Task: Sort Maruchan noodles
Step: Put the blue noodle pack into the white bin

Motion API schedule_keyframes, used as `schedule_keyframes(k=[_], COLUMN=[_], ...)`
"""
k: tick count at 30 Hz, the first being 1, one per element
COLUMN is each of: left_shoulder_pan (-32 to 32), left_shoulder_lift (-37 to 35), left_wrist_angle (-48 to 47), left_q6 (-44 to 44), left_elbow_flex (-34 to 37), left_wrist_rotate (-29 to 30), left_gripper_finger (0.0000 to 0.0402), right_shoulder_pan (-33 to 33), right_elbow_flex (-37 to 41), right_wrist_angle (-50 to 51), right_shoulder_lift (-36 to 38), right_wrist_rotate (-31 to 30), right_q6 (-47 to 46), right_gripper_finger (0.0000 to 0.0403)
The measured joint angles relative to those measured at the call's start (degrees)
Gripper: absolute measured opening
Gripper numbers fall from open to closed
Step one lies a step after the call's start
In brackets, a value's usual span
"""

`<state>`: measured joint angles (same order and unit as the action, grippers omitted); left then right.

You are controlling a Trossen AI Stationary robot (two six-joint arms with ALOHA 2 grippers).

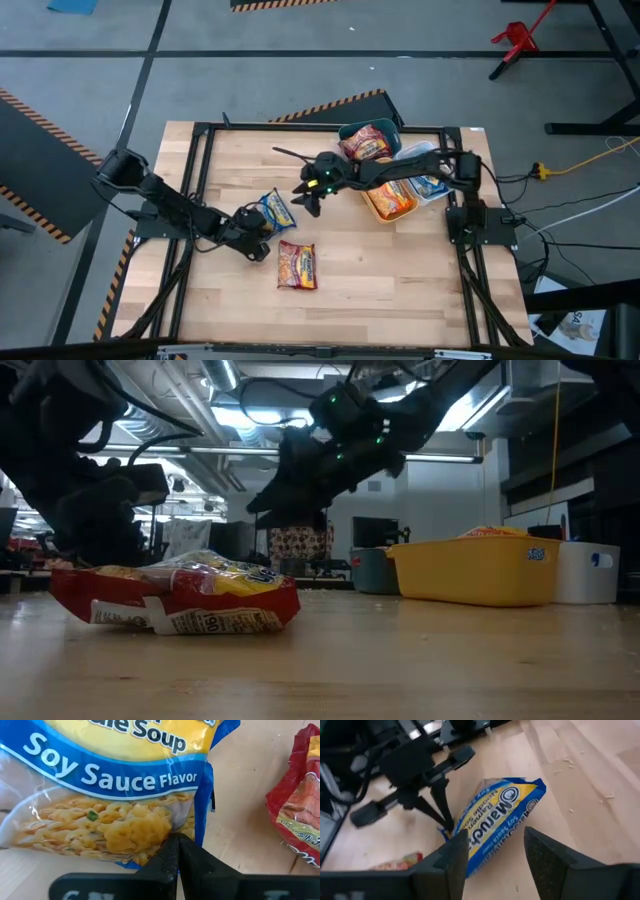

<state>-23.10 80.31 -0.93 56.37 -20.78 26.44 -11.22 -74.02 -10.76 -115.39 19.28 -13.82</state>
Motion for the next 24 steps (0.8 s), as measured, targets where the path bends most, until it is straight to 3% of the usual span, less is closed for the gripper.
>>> schedule_keyframes(k=[6, 13, 24], left_shoulder_pan=[0.14, 0.12, 0.10], left_shoulder_lift=[0.04, 0.10, 0.15], left_wrist_angle=[1.00, 1.17, 1.05], left_q6=[-1.45, -1.70, -3.05], left_elbow_flex=[0.04, 0.09, 0.11], left_wrist_rotate=[-0.32, -0.33, 0.43], left_gripper_finger=[0.0000, 0.0000, 0.0000], right_shoulder_pan=[-0.02, 0.37, 0.33], right_elbow_flex=[-1.32, -9.34, -23.48], right_wrist_angle=[-4.19, -3.13, 5.91], right_shoulder_lift=[-4.05, -10.13, -19.84], right_wrist_rotate=[0.95, 0.65, 2.31], right_q6=[-5.06, -6.54, -10.31], right_gripper_finger=[0.0242, 0.0329, 0.0344])
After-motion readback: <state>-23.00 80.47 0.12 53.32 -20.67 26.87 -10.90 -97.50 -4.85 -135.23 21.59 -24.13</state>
